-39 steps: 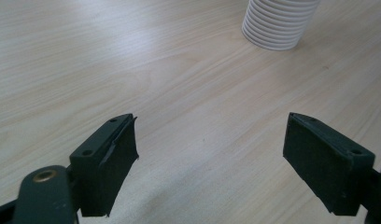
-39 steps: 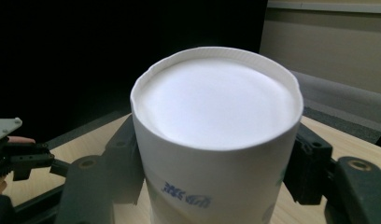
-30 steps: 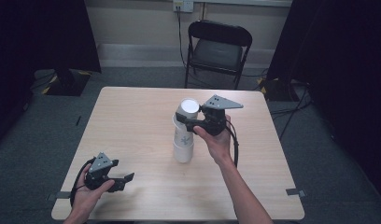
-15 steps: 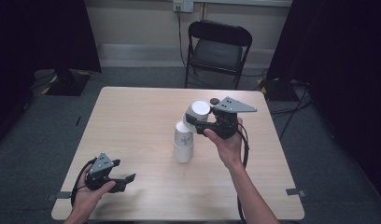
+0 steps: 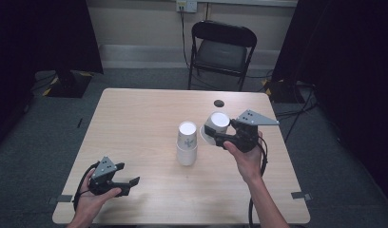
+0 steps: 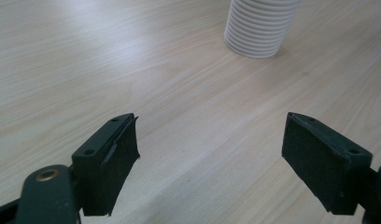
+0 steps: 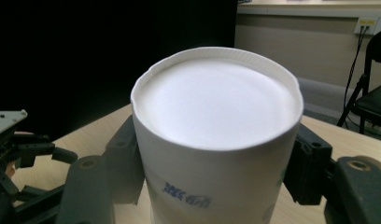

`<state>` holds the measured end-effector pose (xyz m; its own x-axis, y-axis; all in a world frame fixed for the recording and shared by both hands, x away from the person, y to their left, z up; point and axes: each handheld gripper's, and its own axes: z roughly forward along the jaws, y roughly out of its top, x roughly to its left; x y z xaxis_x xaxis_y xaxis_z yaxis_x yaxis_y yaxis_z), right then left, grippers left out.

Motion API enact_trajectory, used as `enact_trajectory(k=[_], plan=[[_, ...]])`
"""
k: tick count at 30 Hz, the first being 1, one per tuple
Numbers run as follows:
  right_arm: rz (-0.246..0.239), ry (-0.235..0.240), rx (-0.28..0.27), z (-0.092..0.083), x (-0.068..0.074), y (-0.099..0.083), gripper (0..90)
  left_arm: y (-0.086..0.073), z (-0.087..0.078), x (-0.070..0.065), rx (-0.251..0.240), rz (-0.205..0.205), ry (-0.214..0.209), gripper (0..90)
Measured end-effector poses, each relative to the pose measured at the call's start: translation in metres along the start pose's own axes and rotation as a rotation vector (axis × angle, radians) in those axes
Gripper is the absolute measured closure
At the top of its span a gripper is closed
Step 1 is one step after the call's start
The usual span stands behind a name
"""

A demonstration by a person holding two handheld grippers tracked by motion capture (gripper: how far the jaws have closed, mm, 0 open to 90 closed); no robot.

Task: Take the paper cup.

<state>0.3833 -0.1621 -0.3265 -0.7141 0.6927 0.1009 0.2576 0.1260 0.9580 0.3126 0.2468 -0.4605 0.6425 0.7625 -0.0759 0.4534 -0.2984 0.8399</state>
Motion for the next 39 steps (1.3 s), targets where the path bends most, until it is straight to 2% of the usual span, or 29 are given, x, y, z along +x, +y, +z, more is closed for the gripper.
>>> enact_trajectory(k=[7, 8, 9, 10, 16, 17, 19, 20, 22, 23, 26, 29, 30, 32, 34, 35, 37, 39], plan=[[0.032, -0.003, 0.045, -0.004, -0.001, -0.021, 34.2, 0.004, 0.006, -0.007, -0.009, 0.005, -0.034, 18.7], [0.032, 0.001, 0.054, -0.004, 0.000, -0.023, 34.2, 0.005, 0.006, -0.009, -0.008, -0.006, -0.043, 18.5], [0.032, 0.003, 0.058, -0.003, 0.001, -0.026, 34.2, 0.007, 0.006, -0.011, -0.005, 0.000, -0.054, 18.5], [0.023, 0.003, 0.074, -0.003, 0.005, -0.029, 34.2, 0.012, 0.005, -0.014, -0.016, 0.025, -0.060, 18.1], [0.025, 0.025, 0.092, -0.001, 0.012, -0.037, 34.2, 0.024, 0.005, -0.020, -0.039, 0.037, -0.075, 16.6], [0.029, 0.037, 0.101, 0.000, 0.014, -0.040, 34.2, 0.028, 0.006, -0.021, -0.039, 0.063, -0.059, 16.7], [0.029, 0.033, 0.110, 0.001, 0.016, -0.041, 34.2, 0.031, 0.008, -0.023, -0.031, 0.063, -0.054, 17.7], [0.037, 0.037, 0.113, 0.003, 0.018, -0.042, 34.2, 0.033, 0.010, -0.024, -0.032, 0.075, -0.054, 21.3], [0.046, 0.045, 0.110, 0.003, 0.019, -0.043, 34.2, 0.037, 0.015, -0.027, -0.027, 0.100, -0.058, 22.3], [0.053, 0.051, 0.108, 0.004, 0.020, -0.044, 34.2, 0.040, 0.016, -0.028, -0.035, 0.112, -0.056, 22.4], [0.062, 0.075, 0.108, 0.005, 0.025, -0.043, 34.3, 0.053, 0.018, -0.029, -0.072, 0.111, -0.043, 23.8], [0.065, 0.086, 0.112, 0.007, 0.030, -0.044, 34.3, 0.064, 0.020, -0.031, -0.101, 0.122, -0.061, 23.8], [0.081, 0.103, 0.104, 0.008, 0.032, -0.047, 34.3, 0.067, 0.022, -0.033, -0.108, 0.129, -0.062, 23.7], [0.093, 0.112, 0.107, 0.011, 0.034, -0.052, 34.3, 0.069, 0.028, -0.038, -0.113, 0.152, -0.084, 23.8], [0.098, 0.121, 0.112, 0.012, 0.034, -0.054, 34.3, 0.068, 0.031, -0.040, -0.110, 0.160, -0.090, 24.5], [0.108, 0.127, 0.117, 0.014, 0.035, -0.057, 34.3, 0.068, 0.034, -0.042, -0.097, 0.168, -0.091, 27.0], [0.109, 0.139, 0.144, 0.018, 0.039, -0.063, 34.2, 0.066, 0.039, -0.049, -0.109, 0.196, -0.119, 33.1], [0.113, 0.149, 0.149, 0.020, 0.040, -0.065, 34.2, 0.066, 0.040, -0.052, -0.117, 0.206, -0.124, 34.6]])
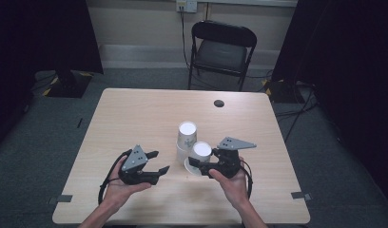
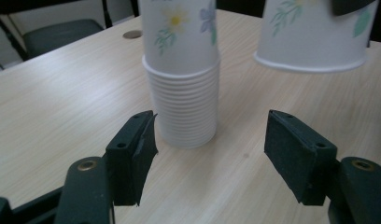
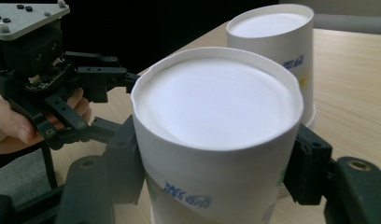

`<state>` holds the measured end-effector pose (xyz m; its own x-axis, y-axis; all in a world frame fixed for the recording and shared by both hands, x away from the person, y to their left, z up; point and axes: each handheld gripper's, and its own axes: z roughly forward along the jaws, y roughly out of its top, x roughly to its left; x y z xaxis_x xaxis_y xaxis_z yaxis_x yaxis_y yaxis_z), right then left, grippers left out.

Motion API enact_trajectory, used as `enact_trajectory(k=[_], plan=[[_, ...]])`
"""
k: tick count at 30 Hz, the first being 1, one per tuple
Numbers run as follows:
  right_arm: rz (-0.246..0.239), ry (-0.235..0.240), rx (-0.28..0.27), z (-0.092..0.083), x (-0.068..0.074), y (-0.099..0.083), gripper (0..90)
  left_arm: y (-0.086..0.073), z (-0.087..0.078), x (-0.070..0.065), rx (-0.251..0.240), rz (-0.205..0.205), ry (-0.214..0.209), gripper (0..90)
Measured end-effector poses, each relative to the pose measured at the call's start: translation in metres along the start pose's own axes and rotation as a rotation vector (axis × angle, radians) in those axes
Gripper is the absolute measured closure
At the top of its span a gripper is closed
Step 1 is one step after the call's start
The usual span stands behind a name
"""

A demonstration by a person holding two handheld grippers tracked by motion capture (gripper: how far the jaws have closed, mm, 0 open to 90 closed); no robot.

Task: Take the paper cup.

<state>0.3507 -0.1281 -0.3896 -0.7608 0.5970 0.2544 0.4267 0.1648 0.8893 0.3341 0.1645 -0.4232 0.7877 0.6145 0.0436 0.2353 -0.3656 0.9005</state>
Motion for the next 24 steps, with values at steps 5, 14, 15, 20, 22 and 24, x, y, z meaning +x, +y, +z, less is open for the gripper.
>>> enact_trajectory(k=[5, 14, 15, 20, 22, 24], plan=[[0.028, 0.025, -0.019, 0.000, 0.002, 0.001, 34.2, 0.001, 0.014, -0.016, 0.002, -0.006, -0.049, 36.4], [0.079, 0.136, -0.001, 0.009, 0.014, 0.001, 34.1, 0.001, 0.020, -0.033, -0.029, 0.025, -0.043, 24.8], [0.085, 0.144, -0.003, 0.010, 0.014, 0.001, 34.1, 0.000, 0.020, -0.034, -0.039, 0.023, -0.054, 24.2], [0.094, 0.165, -0.009, 0.011, 0.015, 0.001, 33.9, -0.002, 0.020, -0.037, -0.067, 0.006, -0.059, 37.2], [0.093, 0.170, -0.003, 0.011, 0.017, 0.002, 33.9, -0.002, 0.019, -0.036, -0.084, -0.002, -0.053, 48.6], [0.094, 0.179, -0.003, 0.011, 0.018, 0.001, 33.8, -0.003, 0.018, -0.035, -0.103, -0.006, -0.039, 51.1]])
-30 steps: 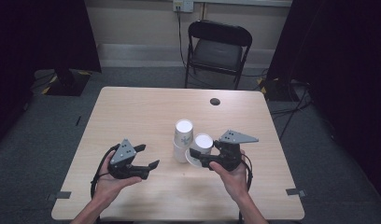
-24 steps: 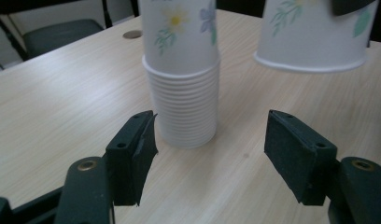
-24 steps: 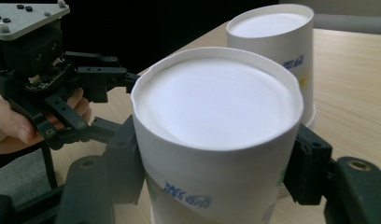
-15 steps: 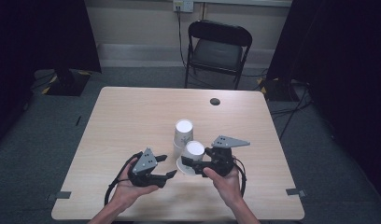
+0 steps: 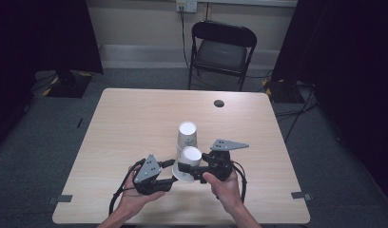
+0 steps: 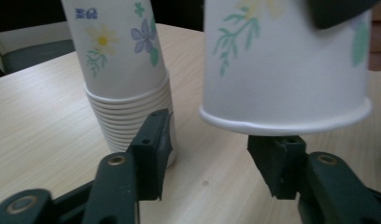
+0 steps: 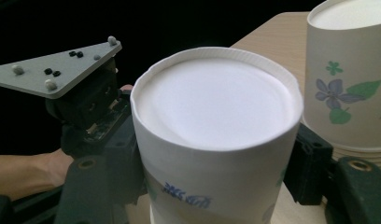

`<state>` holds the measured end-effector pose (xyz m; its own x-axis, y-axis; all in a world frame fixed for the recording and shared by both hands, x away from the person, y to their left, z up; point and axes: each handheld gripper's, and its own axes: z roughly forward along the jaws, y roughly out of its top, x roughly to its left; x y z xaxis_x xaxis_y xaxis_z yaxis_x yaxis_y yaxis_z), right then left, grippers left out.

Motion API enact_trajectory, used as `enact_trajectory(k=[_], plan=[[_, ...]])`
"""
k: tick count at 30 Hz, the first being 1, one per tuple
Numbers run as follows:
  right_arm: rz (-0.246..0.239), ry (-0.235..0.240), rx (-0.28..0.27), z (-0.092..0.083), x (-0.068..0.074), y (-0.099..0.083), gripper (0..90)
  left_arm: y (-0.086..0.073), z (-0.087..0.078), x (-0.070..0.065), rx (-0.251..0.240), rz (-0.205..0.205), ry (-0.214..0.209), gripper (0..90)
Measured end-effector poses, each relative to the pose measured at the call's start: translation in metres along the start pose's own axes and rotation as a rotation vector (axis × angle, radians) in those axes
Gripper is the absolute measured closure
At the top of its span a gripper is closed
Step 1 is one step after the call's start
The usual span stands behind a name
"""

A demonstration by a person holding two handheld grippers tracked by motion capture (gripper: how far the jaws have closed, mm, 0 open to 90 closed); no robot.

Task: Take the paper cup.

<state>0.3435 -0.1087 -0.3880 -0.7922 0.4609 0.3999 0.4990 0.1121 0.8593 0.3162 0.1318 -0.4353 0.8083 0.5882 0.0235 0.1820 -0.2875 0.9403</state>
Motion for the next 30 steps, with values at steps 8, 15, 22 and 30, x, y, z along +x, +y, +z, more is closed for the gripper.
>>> enact_trajectory(k=[8, 15, 22, 30], plan=[[0.056, 0.053, 0.000, 0.004, 0.000, -0.002, 33.4, -0.004, -0.001, -0.006, -0.069, 0.032, -0.021, 67.9], [0.090, 0.073, -0.003, 0.006, -0.002, -0.004, 33.4, -0.004, -0.005, -0.001, -0.089, 0.013, 0.006, 74.7], [0.109, 0.088, 0.008, 0.009, -0.004, -0.006, 32.9, -0.004, -0.007, 0.002, -0.074, -0.024, 0.005, 79.8], [0.102, 0.109, 0.025, 0.011, -0.003, -0.007, 28.8, -0.001, -0.010, 0.003, -0.050, -0.055, -0.024, 84.5]])
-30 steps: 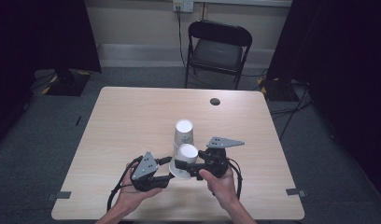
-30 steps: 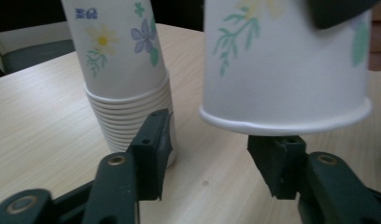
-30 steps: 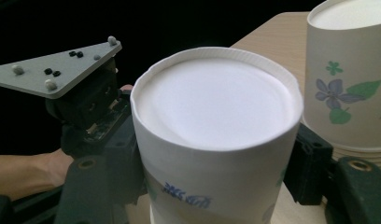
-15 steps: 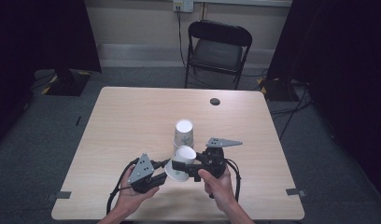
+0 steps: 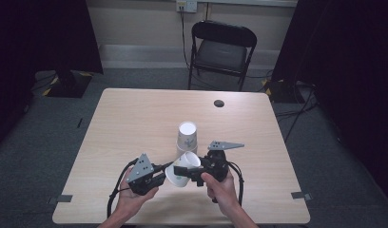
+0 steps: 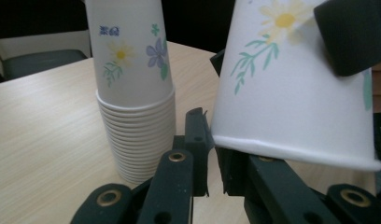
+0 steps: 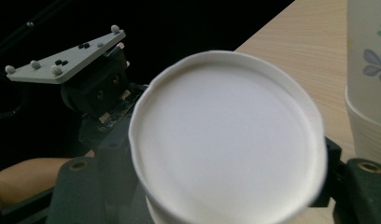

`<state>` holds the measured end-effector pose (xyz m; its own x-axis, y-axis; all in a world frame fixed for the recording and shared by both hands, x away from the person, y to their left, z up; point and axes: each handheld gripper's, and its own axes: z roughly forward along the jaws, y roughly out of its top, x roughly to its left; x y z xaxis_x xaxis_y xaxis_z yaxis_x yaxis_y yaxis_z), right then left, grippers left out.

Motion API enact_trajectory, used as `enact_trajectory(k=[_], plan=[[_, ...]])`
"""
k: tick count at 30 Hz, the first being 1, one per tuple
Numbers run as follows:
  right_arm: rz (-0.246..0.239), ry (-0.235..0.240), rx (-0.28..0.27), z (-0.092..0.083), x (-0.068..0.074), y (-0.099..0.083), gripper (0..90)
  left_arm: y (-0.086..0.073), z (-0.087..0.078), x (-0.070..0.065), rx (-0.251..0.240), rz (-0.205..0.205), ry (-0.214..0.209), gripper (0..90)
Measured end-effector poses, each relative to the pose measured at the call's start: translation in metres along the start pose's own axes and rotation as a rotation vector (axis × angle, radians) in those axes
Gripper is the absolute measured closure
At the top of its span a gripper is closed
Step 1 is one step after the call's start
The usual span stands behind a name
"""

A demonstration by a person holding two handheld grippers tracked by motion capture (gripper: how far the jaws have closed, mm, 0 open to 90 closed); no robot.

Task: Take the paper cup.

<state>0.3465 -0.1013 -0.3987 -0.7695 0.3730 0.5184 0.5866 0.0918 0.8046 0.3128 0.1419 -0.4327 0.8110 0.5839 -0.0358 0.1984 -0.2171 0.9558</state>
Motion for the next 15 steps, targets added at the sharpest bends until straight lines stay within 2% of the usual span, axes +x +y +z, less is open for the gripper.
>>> enact_trajectory(k=[2, 6, 7, 11, 15], plan=[[-0.008, -0.005, 0.005, 0.0006, 0.0009, 0.0002, 24.3, 0.0001, 0.0003, -0.0003, 0.006, -0.003, -0.019, 84.8], [-0.026, -0.001, -0.011, -0.0013, 0.0008, 0.0006, 17.8, -0.0006, -0.0004, 0.0030, 0.010, -0.028, -0.014, 84.3], [-0.053, -0.011, -0.021, -0.0028, 0.0022, 0.0014, 15.3, -0.0013, -0.0003, 0.0038, 0.010, -0.036, -0.015, 84.2], [-0.065, -0.010, -0.029, -0.0051, 0.0032, 0.0033, 13.9, -0.0020, -0.0024, 0.0062, 0.011, -0.049, -0.010, 84.2], [-0.079, -0.019, -0.032, -0.0080, 0.0029, 0.0045, 13.8, -0.0023, -0.0033, 0.0081, 0.015, -0.065, -0.025, 84.3]])
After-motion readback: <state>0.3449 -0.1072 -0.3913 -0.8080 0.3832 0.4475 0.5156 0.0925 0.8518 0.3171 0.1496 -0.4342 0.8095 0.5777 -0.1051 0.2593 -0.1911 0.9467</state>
